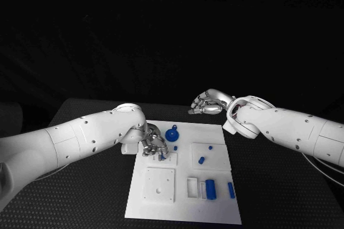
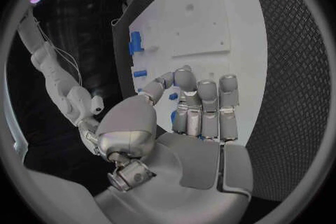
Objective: Assemble the parts on the task board
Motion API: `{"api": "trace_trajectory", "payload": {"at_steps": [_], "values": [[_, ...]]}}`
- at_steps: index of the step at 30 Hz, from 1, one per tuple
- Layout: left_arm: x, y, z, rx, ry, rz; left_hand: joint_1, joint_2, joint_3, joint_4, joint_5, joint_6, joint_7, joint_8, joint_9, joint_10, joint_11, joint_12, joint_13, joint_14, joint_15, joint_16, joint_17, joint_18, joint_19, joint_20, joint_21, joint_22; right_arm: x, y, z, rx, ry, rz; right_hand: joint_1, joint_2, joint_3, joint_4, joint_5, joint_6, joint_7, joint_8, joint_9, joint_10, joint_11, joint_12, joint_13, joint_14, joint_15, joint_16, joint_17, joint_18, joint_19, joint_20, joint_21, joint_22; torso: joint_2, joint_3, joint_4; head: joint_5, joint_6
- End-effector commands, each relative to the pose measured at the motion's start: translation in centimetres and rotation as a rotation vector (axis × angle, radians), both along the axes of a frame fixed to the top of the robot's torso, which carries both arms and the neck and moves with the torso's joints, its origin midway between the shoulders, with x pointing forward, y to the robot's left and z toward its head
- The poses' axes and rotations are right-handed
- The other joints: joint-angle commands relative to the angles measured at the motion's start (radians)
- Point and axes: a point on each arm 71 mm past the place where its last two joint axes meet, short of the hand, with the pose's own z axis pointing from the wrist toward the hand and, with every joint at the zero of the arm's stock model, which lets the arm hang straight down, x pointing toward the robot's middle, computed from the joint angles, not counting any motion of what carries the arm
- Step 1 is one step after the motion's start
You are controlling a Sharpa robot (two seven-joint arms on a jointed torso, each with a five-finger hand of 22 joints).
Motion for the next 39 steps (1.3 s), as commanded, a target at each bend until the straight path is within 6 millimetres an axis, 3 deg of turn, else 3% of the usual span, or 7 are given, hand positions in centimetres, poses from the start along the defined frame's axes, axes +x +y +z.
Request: {"api": "trace_trajectory", "payload": {"at_steps": [1,39], "values": [[0.12,-0.21,0.18,0.000,-0.011,-0.002,0.028,0.036,0.045,-0.037,0.057,0.006,-0.001,0.006,0.004,0.001,-0.006,0.006,0.001,0.016,-0.029,0.007,0.002,-0.001,-0.005,-0.139,0.006,0.021,-0.05,0.10,-0.06,-0.005,0.005,0.012,0.000,0.002,-0.002,0.003,0.006,-0.005,0.000,0.006,-0.002,0.003,0.003,0.006,-0.002,-0.003,0.002,0.004,-0.001,0.007,-0.001,0.004,-0.005,0.001,0.001,-0.0013,-0.0005,0.001,0.001],[0.46,-0.61,-0.55,0.083,-0.031,-0.036,0.026,0.037,0.053,-0.037,0.063,0.009,-0.006,0.015,0.013,0.004,-0.011,0.013,0.005,0.023,-0.034,0.011,0.003,0.002,0.002,-0.143,0.013,0.020,-0.07,0.25,-0.06,-0.004,0.006,0.015,0.002,0.002,-0.002,0.002,0.005,-0.005,0.000,0.007,-0.003,0.003,0.003,0.008,-0.005,-0.003,0.002,0.005,-0.002,0.007,0.000,0.004,-0.007,0.003,0.001,-0.0016,-0.0003,0.000,-0.008]]}}
